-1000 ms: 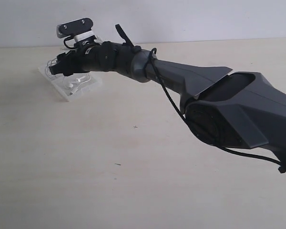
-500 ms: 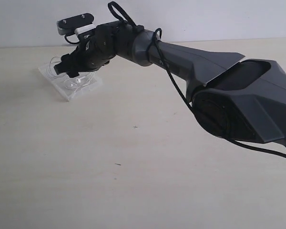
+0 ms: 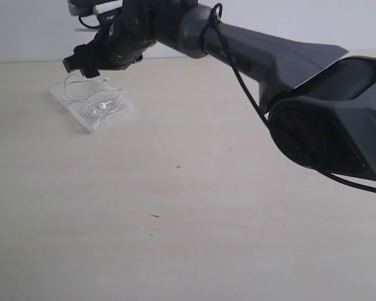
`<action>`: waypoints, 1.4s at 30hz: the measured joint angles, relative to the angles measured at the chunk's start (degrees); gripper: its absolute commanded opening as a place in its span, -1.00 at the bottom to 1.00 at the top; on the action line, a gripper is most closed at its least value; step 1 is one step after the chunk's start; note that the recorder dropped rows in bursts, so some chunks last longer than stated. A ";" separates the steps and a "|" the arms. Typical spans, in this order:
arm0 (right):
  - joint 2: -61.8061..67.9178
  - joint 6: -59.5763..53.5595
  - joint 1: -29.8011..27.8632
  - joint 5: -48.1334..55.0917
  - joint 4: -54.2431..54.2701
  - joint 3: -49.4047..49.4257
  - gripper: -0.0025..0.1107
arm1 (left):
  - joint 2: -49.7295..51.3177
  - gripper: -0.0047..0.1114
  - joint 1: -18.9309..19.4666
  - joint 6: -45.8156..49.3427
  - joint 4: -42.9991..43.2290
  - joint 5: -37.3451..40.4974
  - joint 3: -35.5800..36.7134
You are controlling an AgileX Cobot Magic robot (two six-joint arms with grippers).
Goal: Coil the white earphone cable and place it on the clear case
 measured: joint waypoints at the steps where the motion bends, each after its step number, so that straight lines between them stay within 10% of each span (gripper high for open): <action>1: -0.79 0.00 0.00 0.56 0.00 0.00 0.02 | 0.00 -0.92 0.00 0.00 0.00 0.00 0.00; 9: -6.32 -2.75 0.11 8.22 1.11 0.00 -0.96 | 0.00 -0.92 0.00 0.00 0.00 0.00 0.00; 42: -20.01 -9.95 5.65 31.87 7.48 0.00 -0.96 | 0.00 -0.92 0.00 0.13 0.01 -5.54 1.17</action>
